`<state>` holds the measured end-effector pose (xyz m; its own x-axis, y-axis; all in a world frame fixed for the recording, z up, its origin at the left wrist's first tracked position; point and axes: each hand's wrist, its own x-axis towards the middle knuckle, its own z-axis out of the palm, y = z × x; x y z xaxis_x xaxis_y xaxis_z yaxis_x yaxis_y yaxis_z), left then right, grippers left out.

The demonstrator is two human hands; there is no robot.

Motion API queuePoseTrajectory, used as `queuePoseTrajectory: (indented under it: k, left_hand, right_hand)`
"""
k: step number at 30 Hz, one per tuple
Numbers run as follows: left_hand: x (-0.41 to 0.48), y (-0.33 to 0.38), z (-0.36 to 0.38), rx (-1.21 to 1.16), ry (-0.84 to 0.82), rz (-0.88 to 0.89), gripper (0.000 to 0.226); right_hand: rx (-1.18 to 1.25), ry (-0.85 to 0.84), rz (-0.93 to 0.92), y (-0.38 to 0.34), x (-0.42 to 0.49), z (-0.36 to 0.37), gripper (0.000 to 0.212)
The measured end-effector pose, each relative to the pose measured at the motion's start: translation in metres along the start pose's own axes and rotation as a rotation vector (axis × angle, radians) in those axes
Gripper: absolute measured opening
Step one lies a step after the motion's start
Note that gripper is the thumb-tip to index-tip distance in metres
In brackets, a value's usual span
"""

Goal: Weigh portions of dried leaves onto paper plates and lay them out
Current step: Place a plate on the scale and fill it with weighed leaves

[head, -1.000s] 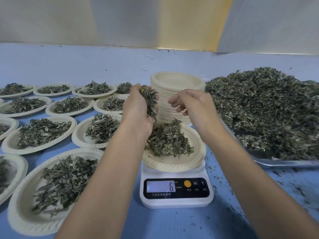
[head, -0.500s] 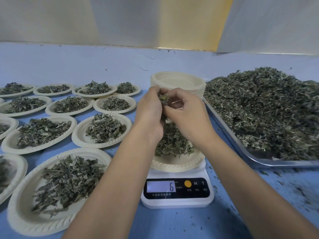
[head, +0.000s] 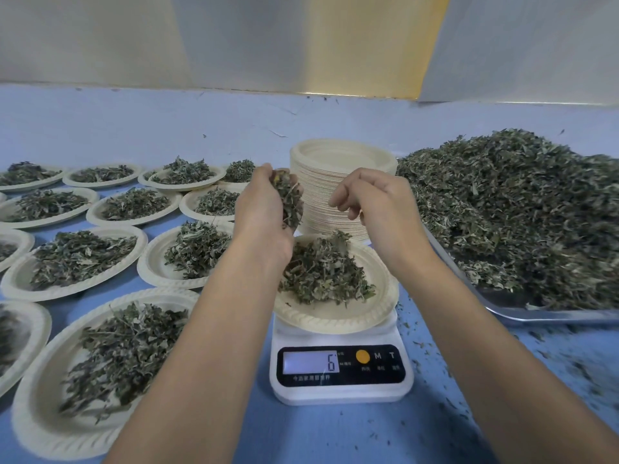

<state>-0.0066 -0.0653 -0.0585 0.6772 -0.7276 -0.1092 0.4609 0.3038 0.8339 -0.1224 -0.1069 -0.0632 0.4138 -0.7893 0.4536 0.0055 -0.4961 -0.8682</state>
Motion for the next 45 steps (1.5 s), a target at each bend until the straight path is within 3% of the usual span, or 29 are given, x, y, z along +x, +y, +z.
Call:
queuePoseTrajectory:
  k: [4, 9, 13, 21, 30, 34, 39, 45]
  left_hand:
    - [0.002, -0.002, 0.001, 0.0, 0.006, -0.023, 0.033]
    - [0.0, -0.003, 0.004, -0.005, -0.028, -0.062, 0.033]
    - [-0.008, -0.007, 0.013, 0.022, -0.051, -0.065, 0.029]
    - [-0.014, -0.013, 0.019, 0.044, -0.106, -0.047, 0.03]
    - [-0.003, -0.004, 0.006, -0.033, -0.001, -0.081, 0.034]
    - [0.003, -0.001, 0.001, -0.097, -0.011, -0.115, 0.032]
    - [0.004, 0.0, -0.001, -0.114, -0.018, -0.127, 0.031]
    - [0.003, 0.0, -0.002, -0.11, -0.007, -0.137, 0.03]
  right_hand:
    - [0.002, -0.003, 0.002, 0.0, -0.001, 0.0, 0.023]
    - [-0.043, -0.026, -0.018, 0.002, -0.001, 0.003, 0.004]
    - [-0.063, -0.103, -0.106, 0.003, -0.002, 0.012, 0.03]
    - [-0.045, -0.028, -0.115, 0.007, -0.004, 0.018, 0.027]
    - [-0.073, 0.071, -0.081, 0.004, -0.001, 0.007, 0.009]
    - [-0.076, 0.074, -0.065, 0.001, -0.002, 0.002, 0.036]
    - [-0.097, 0.039, -0.031, 0.003, -0.002, 0.001, 0.043]
    - [-0.081, -0.022, 0.035, 0.002, -0.001, 0.004, 0.022]
